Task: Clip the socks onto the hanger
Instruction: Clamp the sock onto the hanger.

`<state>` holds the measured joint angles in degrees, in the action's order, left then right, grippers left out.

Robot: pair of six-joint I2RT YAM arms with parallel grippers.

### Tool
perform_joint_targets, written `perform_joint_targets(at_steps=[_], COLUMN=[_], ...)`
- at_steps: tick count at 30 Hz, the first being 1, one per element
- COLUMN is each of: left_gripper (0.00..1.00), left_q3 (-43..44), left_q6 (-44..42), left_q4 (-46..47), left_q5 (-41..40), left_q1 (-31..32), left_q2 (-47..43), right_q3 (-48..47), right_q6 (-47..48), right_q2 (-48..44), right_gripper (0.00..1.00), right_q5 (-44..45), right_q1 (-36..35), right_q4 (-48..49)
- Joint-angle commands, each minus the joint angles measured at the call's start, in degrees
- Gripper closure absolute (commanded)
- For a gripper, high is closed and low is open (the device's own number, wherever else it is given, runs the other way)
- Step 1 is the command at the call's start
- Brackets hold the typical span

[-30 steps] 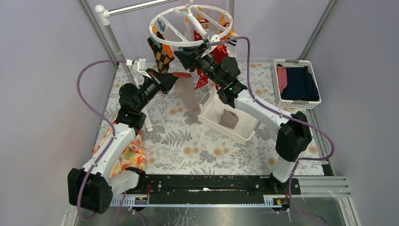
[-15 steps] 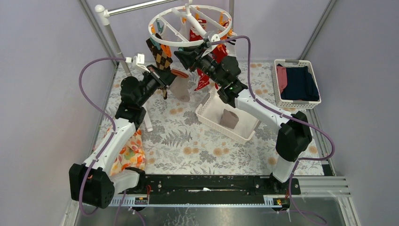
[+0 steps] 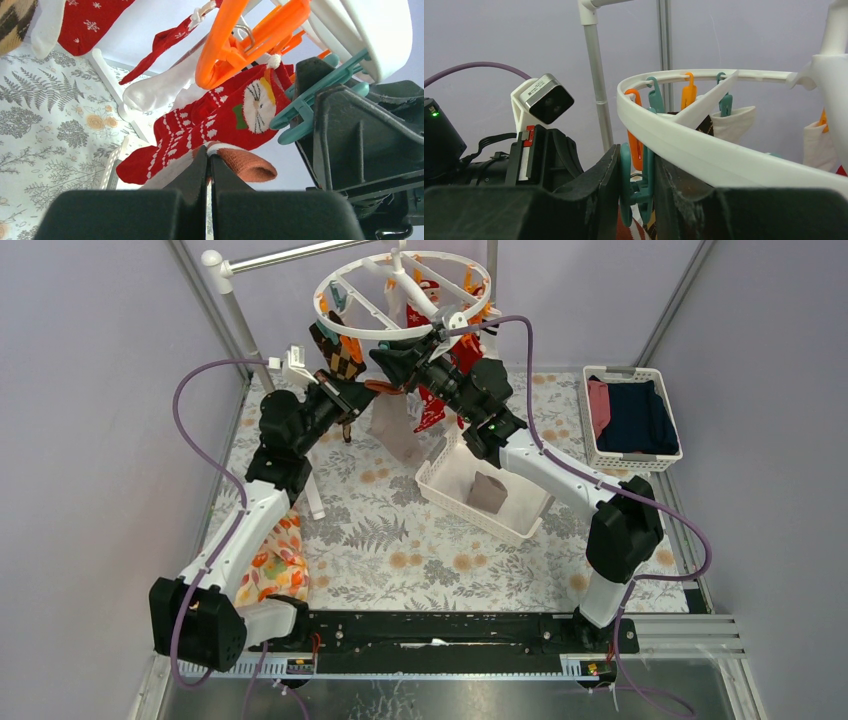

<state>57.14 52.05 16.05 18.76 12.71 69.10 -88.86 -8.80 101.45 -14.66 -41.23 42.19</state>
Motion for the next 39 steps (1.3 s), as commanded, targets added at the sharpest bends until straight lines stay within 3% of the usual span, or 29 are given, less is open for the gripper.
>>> perform_joint_targets(at_steps=[1,17,39], left_gripper=[1.0,1.0,1.0], left_q3=[2.4,7.3,9.9], left_q6=[2.9,5.2,8.2], left_q4=[-0.8,-6.9,-6.8], left_q5=[-0.8,-1.8,-1.3], left_q1=[-0.4,-0.4,-0.4], left_q2=[0.4,3.4,5.0], right_q3=[-2.9,-3.4,-4.0], right_q6=[0.2,1.3,3.5], right_q2=[-0.8,-0.2,0.7], right_gripper=[0.91,0.91,0.92], right_q5=[-1.6,-2.0,-1.9], right_q1=[0.5,0.4,0.4], right_q4=[2.1,1.7,0.6])
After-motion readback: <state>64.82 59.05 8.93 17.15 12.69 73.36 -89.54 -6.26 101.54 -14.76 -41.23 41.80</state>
